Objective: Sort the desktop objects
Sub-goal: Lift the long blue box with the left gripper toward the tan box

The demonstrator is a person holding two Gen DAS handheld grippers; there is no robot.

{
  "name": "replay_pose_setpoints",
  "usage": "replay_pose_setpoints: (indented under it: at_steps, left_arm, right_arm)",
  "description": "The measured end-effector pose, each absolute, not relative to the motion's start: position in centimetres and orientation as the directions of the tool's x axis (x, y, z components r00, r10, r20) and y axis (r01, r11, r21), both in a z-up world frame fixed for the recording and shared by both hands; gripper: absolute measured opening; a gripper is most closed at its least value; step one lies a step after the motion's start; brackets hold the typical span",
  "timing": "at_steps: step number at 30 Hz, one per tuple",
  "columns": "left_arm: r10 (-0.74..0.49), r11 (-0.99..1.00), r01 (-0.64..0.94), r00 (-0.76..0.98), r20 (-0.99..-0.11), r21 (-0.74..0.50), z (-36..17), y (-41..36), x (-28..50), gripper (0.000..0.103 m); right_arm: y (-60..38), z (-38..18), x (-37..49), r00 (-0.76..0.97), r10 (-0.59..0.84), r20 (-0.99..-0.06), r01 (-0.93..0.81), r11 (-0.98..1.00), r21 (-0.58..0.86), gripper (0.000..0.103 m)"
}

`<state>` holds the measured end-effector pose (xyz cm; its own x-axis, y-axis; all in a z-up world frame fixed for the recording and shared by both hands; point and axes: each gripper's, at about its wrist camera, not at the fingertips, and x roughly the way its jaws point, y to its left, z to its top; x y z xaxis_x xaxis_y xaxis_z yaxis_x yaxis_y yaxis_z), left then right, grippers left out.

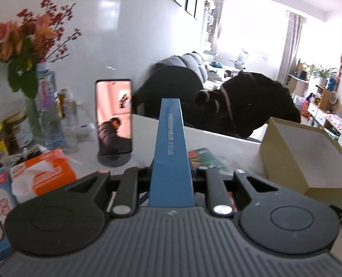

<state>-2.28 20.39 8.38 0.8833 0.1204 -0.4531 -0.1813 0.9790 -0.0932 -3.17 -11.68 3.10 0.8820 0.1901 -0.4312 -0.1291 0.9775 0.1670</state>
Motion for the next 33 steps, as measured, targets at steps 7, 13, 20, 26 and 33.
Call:
replay_pose_setpoints:
  at_steps: [7,13,20,26,33]
  left_arm:
    - [0.103,0.985,-0.153,0.897,-0.43,-0.084,8.9,18.9,-1.0,0.017]
    - [0.068,0.988,-0.119,0.907,-0.415,-0.097,9.4,17.2,0.3,0.017]
    - [0.003,0.99,-0.06,0.911,-0.412,-0.125,9.3,14.2,2.5,0.017]
    - [-0.058,0.988,-0.006,0.908,-0.414,-0.152,9.4,11.8,4.9,0.017]
    - [-0.133,0.983,0.067,0.902,-0.411,-0.172,9.7,9.0,7.8,0.017]
  right_arm:
    - [-12.8,2.9,-2.9,0.886,0.167,-0.433,-0.094,0.978,0.184,0.103]
    - [-13.3,2.7,-2.7,0.885,0.158,-0.438,-0.081,0.979,0.19,0.103]
    - [-14.1,2.6,-2.5,0.885,0.144,-0.443,-0.06,0.978,0.199,0.103]
    - [-15.0,2.6,-2.2,0.885,0.125,-0.448,-0.035,0.978,0.204,0.103]
    - [-16.3,2.8,-1.8,0.89,0.085,-0.448,0.011,0.978,0.207,0.103]
